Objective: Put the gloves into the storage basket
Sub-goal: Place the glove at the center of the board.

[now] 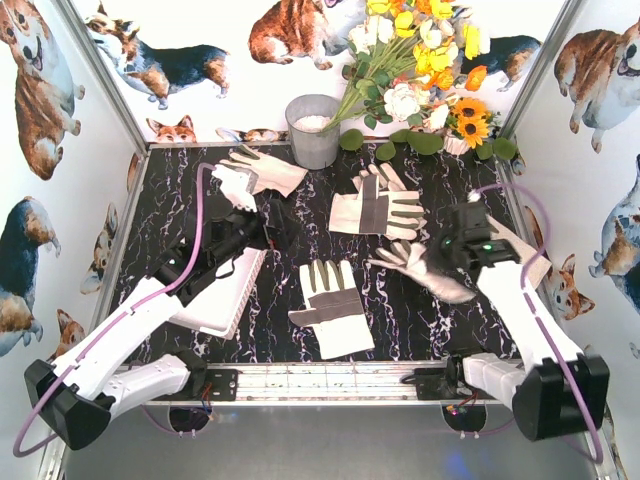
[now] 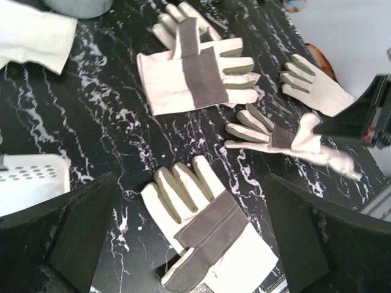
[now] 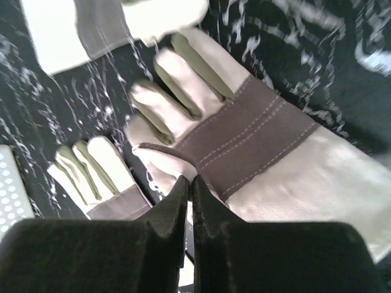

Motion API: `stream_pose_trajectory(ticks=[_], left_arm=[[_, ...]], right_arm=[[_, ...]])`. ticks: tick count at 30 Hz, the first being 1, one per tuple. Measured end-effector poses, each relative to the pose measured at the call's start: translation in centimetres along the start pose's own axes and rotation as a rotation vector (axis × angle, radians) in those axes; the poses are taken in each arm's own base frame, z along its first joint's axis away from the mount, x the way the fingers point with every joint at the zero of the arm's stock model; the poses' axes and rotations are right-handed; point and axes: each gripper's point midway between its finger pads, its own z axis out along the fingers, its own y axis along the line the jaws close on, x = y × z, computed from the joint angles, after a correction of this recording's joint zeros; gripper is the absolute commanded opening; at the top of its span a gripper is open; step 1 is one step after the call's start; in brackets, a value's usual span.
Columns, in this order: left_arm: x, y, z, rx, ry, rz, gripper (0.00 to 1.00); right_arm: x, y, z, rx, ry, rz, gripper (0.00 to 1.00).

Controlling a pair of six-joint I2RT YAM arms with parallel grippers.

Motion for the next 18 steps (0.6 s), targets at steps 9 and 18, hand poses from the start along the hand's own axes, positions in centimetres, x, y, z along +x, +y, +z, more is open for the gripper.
stream_pose_trajectory(ticks=[9, 18], left_arm=[[1.5, 3.0, -0.1, -0.075, 0.036, -0.066, 1.00], [1.4, 3.8, -0.2, -0.089, 0.038, -0.095, 1.00]], right_arm=[[6.9, 0.5, 5.3, 0.003, 0.268, 0.018, 0.00], [8.0, 1.3, 6.0, -0.038, 0.317, 0.010, 0.37]])
